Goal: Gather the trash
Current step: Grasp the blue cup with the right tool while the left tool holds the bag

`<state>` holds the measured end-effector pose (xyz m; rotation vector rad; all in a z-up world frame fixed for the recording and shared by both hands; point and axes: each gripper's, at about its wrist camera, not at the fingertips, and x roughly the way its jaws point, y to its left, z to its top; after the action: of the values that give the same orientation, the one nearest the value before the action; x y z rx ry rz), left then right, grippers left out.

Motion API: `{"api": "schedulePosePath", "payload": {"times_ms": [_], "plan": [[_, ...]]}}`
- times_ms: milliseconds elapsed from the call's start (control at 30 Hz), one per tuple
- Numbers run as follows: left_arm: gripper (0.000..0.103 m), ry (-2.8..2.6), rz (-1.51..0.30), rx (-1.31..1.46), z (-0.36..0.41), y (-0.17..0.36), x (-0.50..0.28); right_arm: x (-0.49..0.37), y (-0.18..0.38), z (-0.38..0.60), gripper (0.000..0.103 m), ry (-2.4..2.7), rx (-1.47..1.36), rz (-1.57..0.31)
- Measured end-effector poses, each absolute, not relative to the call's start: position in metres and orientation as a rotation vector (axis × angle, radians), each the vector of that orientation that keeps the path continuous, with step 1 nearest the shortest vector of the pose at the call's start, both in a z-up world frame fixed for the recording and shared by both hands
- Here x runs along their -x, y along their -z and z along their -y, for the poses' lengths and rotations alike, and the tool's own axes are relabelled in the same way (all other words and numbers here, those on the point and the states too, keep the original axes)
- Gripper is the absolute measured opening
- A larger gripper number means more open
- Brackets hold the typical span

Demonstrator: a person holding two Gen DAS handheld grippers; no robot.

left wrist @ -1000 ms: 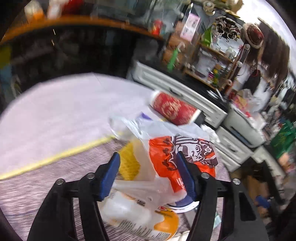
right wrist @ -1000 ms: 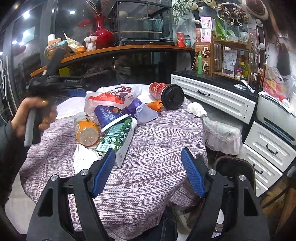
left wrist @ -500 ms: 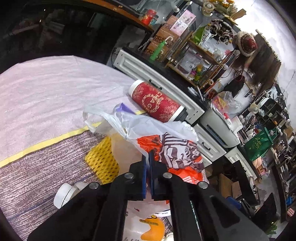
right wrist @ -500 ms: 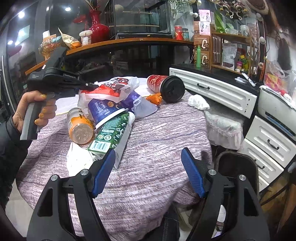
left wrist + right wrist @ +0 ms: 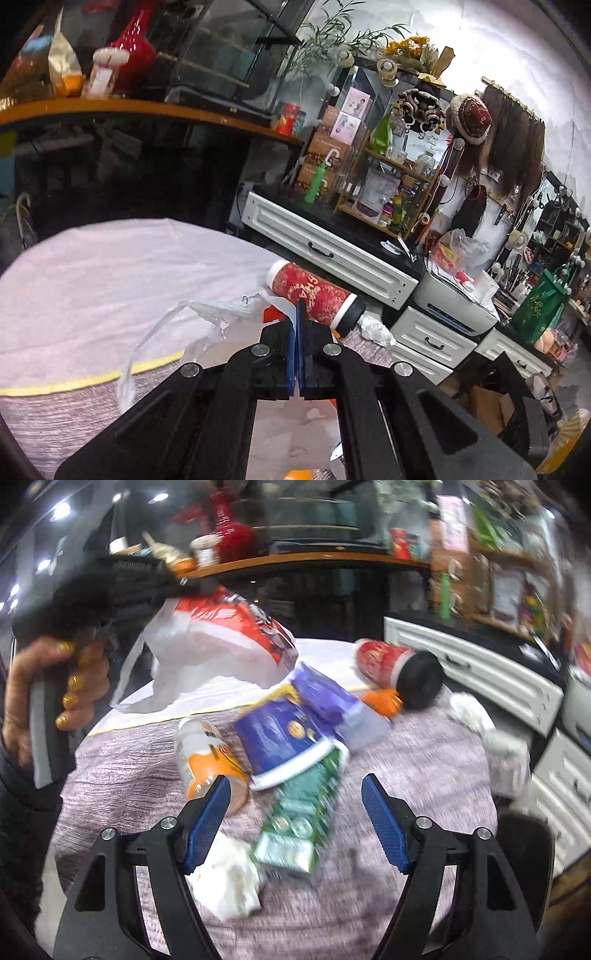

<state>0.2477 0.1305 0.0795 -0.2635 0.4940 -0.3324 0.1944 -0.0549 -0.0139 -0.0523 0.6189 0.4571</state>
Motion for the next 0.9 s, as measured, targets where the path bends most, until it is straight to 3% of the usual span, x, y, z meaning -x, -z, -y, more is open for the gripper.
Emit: {"api": "schedulePosePath", "payload": {"times_ms": [567, 900], "plan": [[0.002, 0.202, -0.437, 0.232, -0.160, -0.086, -0.225, -0.270, 0.038, -0.014, 0.073, -0.514, 0.343, -0.710], [0.002, 0.190, -0.450, 0.220, -0.159, -0.079, -0.224, -0.286, 0.042, -0.019, 0.072, -0.496, 0.370, -0.755]]}}
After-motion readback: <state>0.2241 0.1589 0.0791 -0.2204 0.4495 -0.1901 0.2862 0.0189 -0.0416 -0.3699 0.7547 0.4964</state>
